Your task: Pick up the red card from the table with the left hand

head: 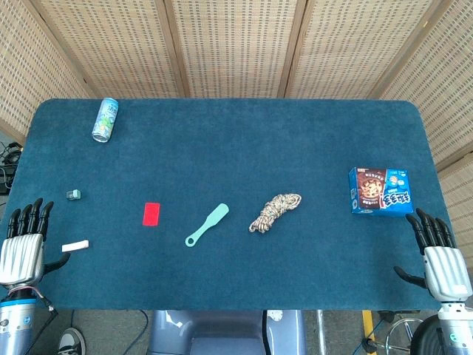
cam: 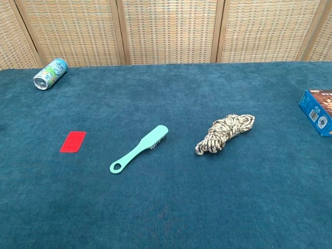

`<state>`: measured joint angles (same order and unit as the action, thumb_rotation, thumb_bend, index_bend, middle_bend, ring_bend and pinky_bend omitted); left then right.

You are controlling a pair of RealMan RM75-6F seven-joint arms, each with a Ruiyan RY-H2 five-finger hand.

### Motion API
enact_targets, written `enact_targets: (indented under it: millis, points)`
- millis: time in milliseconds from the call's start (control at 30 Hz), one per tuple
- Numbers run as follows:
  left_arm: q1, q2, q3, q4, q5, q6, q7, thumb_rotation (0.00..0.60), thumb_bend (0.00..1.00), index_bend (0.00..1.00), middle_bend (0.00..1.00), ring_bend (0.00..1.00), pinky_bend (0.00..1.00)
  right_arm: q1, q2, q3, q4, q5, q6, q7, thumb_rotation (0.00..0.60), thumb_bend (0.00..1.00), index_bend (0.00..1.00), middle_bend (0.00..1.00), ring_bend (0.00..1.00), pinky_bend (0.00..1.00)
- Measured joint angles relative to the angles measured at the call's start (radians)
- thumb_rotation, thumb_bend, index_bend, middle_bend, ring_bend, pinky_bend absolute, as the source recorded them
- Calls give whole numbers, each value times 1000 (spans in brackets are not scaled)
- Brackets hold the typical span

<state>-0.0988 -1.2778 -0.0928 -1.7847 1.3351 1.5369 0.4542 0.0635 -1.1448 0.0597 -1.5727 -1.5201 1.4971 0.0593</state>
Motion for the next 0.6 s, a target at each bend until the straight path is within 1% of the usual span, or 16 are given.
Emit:
enact_targets:
  millis: [600]
  points:
    - [-4,-2,2,2,-4,-12,-3,600,35,0,0,0,0,2,0,-1,-1,2,-5,-1,600,0,0,0,0,0]
